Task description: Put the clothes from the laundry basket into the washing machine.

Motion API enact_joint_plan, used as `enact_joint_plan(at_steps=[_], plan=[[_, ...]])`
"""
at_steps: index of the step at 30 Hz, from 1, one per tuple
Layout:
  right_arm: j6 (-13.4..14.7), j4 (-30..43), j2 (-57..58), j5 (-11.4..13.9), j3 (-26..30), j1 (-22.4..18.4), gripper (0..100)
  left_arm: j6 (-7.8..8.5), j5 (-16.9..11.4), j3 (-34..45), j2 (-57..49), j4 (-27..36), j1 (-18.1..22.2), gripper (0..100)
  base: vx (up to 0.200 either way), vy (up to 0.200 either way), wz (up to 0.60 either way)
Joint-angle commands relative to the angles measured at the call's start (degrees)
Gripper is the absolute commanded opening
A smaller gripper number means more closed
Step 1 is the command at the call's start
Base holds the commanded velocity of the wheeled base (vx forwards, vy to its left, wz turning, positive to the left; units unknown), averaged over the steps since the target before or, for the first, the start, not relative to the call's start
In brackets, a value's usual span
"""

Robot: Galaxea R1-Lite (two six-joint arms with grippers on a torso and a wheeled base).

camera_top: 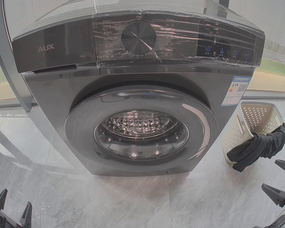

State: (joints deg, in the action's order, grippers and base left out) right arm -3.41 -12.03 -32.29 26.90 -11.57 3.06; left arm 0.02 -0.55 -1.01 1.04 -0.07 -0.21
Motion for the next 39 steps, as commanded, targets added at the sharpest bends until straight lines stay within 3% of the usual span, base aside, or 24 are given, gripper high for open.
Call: enact_joint_plan(at_steps=[1,9,13,16,21,27,39], plan=[[0.0,-9.8,-25.1,0.3,-3.3,7.8,100,-0.02,-0.1,0.9,-1.0,0.0,0.0,100,0.0,0.0,0.0],[3.2,-16.3,-37.1,-0.7,-9.1,11.7,100,-0.02,-0.1,0.9,-1.0,0.0,0.0,100,0.0,0.0,0.0],[4.9,-19.3,-43.1,-5.5,-12.4,14.9,100,-0.02,-0.1,0.9,-1.0,0.0,0.0,100,0.0,0.0,0.0],[7.2,-21.5,-46.5,-7.5,-14.1,17.2,100,-0.02,-0.1,0.9,-1.0,0.0,0.0,100,0.0,0.0,0.0],[8.4,-26.9,-53.3,-10.9,-17.3,17.9,100,-0.02,-0.2,0.9,-1.0,0.0,0.0,100,0.0,0.0,0.0],[9.5,-34.0,-59.0,-11.3,-19.0,17.8,100,-0.02,-0.2,0.9,-1.0,0.0,0.0,100,0.0,0.0,0.0],[11.0,-36.4,-61.7,-11.3,-17.7,19.7,100,-0.11,-0.2,0.9,-1.0,0.0,0.0,100,0.0,0.0,0.0]])
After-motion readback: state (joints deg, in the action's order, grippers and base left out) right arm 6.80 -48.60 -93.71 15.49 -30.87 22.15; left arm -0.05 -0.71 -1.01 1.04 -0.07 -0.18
